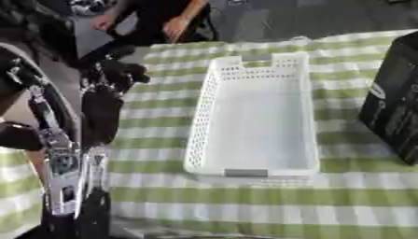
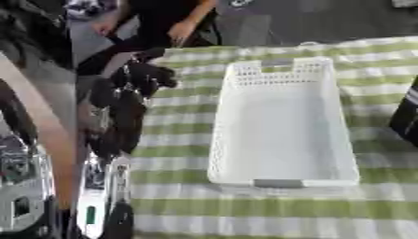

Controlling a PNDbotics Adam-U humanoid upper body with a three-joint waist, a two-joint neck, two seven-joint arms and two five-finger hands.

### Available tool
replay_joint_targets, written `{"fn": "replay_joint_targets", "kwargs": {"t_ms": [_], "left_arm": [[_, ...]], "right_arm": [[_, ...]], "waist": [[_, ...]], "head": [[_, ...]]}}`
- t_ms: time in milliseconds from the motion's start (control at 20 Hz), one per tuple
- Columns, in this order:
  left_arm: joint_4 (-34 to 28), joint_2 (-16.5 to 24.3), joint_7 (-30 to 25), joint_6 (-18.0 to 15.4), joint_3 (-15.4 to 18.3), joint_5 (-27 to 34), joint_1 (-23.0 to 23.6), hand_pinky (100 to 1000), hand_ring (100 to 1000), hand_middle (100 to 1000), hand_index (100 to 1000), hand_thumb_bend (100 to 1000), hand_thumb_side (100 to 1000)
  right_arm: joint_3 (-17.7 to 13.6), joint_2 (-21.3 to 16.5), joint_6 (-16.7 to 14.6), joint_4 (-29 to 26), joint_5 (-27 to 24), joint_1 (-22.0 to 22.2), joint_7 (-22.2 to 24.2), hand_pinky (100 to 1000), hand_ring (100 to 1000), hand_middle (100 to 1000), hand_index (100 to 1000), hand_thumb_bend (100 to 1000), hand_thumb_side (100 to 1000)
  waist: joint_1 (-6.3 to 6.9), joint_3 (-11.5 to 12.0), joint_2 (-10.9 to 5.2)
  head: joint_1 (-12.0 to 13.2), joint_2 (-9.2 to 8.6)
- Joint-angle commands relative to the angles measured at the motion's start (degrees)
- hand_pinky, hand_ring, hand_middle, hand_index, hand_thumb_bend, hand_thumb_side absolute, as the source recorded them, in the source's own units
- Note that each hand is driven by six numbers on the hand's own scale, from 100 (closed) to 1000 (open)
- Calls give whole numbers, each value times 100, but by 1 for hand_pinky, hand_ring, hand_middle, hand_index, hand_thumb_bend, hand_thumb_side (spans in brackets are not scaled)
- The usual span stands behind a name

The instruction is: Pick up objects on the table and place them in the box.

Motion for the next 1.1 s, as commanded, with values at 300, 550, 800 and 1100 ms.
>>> {"fn": "replay_joint_targets", "kwargs": {"t_ms": [300,550,800,1100], "left_arm": [[-111,39,-12,3,-16,-3,-48,669,668,814,691,464,840],[-111,39,-15,5,-18,-3,-49,669,668,814,691,463,840],[-111,40,-15,6,-18,-2,-51,669,668,814,691,463,840],[-111,39,-14,11,-16,-8,-46,669,668,814,690,462,841]], "right_arm": [[-49,-87,-12,-48,12,-126,-33,878,974,933,910,506,395],[-63,-97,-13,-103,0,-145,-48,876,972,932,907,500,396],[-70,-102,-9,-136,-7,-152,-56,874,970,932,906,493,396],[-103,-106,19,-242,1,-173,-107,869,964,930,901,488,394]], "waist": [[13,14,-55],[12,13,-56],[12,14,-58],[12,10,-56]], "head": [[-56,-89],[-52,-92],[-51,-100],[-46,-100]]}}
